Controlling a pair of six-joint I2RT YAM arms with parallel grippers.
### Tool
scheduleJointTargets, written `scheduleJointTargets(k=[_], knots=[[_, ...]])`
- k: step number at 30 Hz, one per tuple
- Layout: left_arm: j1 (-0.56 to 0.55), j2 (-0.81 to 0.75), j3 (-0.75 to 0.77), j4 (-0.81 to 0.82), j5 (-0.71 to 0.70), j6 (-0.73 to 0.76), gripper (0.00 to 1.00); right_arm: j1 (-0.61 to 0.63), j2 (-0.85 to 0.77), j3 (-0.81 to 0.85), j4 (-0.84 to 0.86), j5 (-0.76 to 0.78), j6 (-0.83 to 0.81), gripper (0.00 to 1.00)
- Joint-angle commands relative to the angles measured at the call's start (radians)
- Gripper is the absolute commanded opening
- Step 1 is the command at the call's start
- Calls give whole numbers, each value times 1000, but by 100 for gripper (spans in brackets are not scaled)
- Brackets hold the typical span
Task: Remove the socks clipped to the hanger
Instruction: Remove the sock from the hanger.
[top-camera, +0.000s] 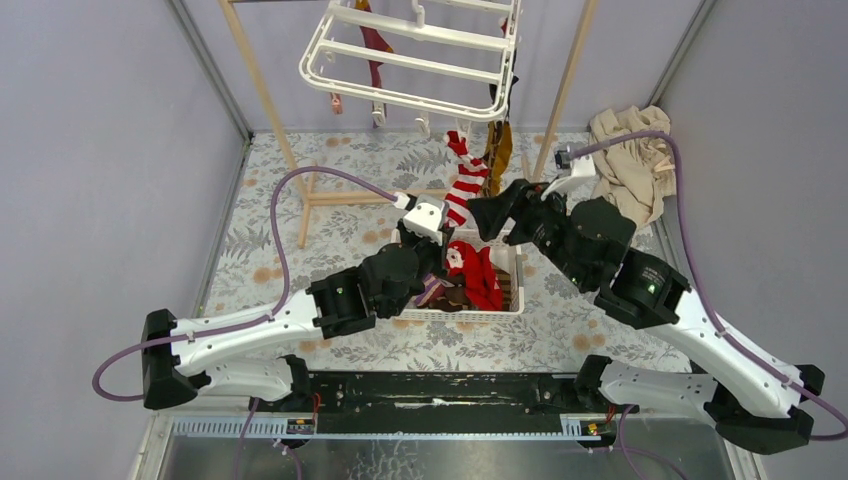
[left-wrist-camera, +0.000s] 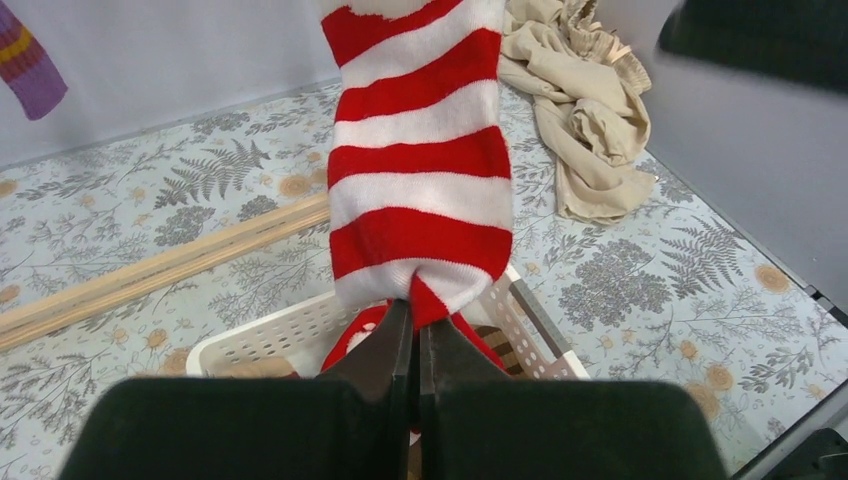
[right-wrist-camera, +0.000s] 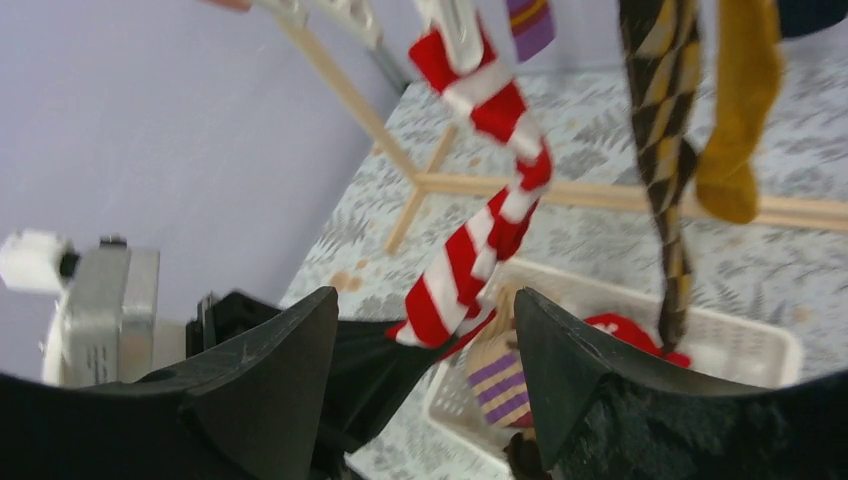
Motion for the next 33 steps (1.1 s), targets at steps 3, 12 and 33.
scheduleJointTargets(k=[3,12,33], knots=[[-7,16,62,68,43,11,0,-8,-59,-167,147,-190,171,72],[-8,-13,48,91,131,-25,0,-89,-73,-303,276,-300,297,72],[-9,-76,88,-59,274,-80,61,-238,-81,-355,307,-412,305,1]])
